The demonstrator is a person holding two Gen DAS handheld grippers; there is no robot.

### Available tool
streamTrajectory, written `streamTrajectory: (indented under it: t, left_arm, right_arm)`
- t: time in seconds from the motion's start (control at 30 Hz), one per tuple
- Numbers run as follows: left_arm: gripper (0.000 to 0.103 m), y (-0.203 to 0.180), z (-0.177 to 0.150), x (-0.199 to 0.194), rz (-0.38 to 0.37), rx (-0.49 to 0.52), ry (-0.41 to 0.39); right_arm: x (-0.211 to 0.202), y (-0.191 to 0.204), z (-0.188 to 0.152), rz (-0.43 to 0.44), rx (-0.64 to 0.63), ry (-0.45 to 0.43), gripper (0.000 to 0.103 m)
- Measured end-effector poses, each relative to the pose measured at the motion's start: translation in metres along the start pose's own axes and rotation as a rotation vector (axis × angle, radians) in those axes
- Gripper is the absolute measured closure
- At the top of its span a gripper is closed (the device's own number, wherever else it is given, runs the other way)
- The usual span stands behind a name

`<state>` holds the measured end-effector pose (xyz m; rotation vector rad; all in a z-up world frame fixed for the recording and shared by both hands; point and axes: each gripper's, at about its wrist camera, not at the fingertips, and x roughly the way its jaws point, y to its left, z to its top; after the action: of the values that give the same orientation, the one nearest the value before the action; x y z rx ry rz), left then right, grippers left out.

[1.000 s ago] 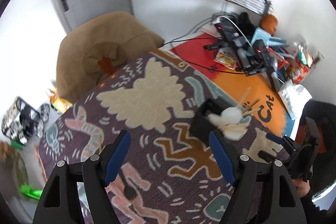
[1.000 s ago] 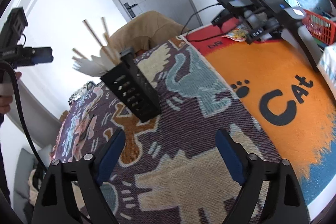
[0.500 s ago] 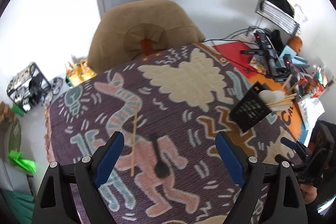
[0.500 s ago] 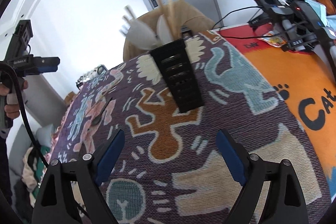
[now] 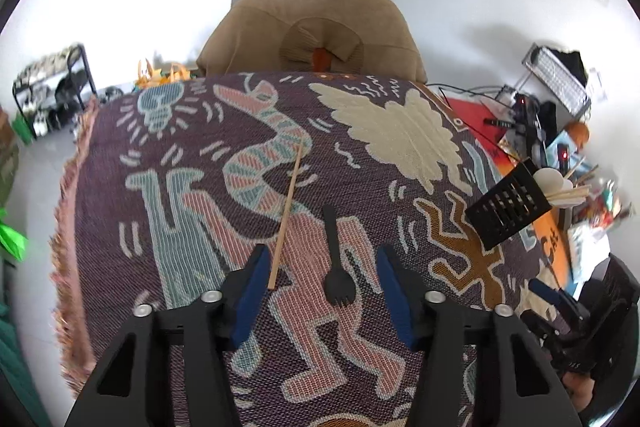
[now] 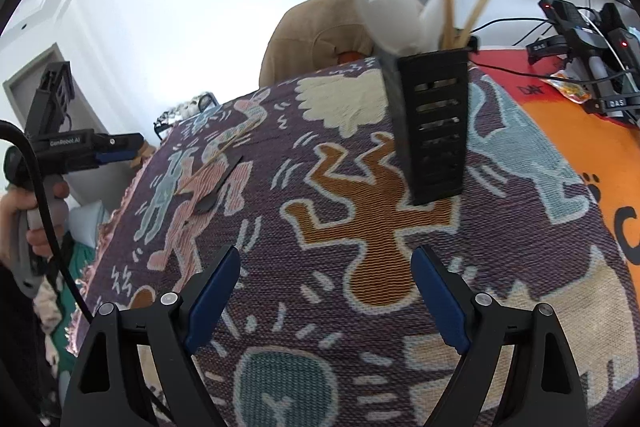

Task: Organize utensils
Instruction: 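Reach the left gripper to a wooden chopstick on the blanket and close on it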

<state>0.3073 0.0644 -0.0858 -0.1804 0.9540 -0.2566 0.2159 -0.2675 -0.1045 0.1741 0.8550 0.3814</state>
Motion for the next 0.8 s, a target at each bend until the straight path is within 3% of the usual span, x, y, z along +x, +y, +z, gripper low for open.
streamTrajectory:
  t: [0.1, 0.2, 0.37, 0.7, 0.8]
  left_arm:
    - [0.051, 0.01, -0.013, 0.008, -0.018, -0.02, -0.023]
    - [0.061, 0.017, -0.022, 0.021, -0.015, -0.032, -0.01]
    - [0.066, 0.028, -0.034, 0.04, -0.023, -0.057, 0.017]
    - [0.067, 0.059, -0.042, 0.062, -0.127, -0.256, 0.032]
    - [0.074, 0.068, -0.043, 0.066, -0.17, -0.328, 0.033]
  right_arm:
    - [0.005, 0.006, 0.0, 0.001, -0.009, 0.011, 0.015]
    - [0.008, 0.011, 0.001, -0.004, -0.024, 0.018, 0.015]
    - [0.011, 0.015, 0.005, -0.013, -0.027, 0.018, 0.015]
    - [0.017, 0.018, 0.007, -0.023, -0.026, 0.031, 0.015]
    - [0.019, 0.018, 0.007, -0.02, -0.025, 0.033, 0.015]
